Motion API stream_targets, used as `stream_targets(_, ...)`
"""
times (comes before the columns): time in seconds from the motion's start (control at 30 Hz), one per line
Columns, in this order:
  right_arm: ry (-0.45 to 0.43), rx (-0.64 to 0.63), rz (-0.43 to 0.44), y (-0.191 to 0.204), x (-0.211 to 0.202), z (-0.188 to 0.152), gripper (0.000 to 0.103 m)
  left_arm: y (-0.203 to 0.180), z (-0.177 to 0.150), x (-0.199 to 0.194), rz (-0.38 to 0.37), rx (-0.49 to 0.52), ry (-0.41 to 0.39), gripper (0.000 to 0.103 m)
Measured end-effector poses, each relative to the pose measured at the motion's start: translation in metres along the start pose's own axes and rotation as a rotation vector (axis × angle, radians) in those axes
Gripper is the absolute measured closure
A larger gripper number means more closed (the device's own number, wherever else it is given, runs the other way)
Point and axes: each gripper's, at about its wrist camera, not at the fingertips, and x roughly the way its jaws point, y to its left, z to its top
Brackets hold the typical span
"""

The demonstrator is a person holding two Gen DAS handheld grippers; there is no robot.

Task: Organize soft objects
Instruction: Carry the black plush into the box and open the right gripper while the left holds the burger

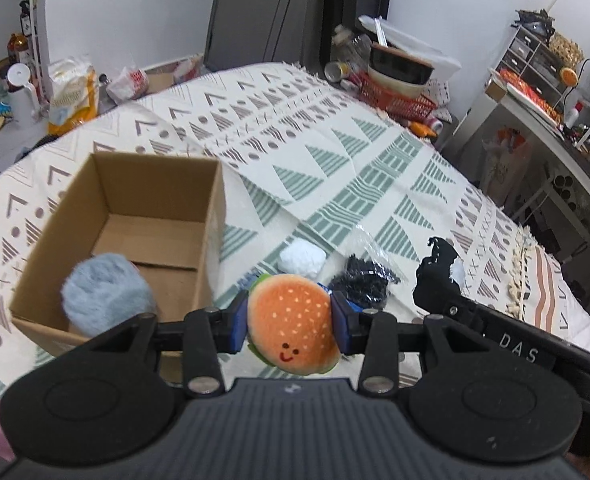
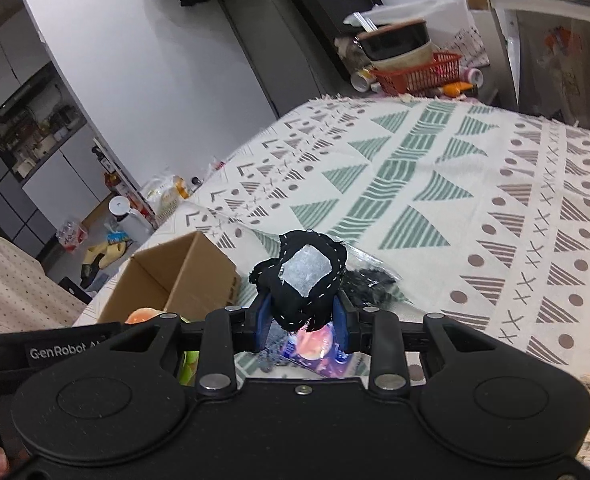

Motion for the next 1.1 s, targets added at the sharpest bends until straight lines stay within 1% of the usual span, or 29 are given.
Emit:
stream_targets(0.4, -0.062, -0.056, 0.047, 0.035, -0.018, 0.002, 0.072, 0.031, 0.012, -0.026, 0.035, -0.032, -0.049, 0.062)
stream_targets(0.67, -0.094, -0.075, 0.088, 0.057, -0.021, 0.0, 0.072, 0.054, 0.023, -0.031, 0.052, -0.068, -0.074, 0.062)
stream_targets(0.9, -0.095, -0.089, 0.105, 0.07, -0.014, -0.001, 0.072, 0.074, 0.029, -0.03, 0.052, -0.105, -0.08, 0.062)
stream_targets(1.1, -0.056, -0.12, 0.12, 0.085, 0.0, -0.007, 0.071, 0.094, 0.034, -0.029, 0.059, -0.126, -0.081, 0.062)
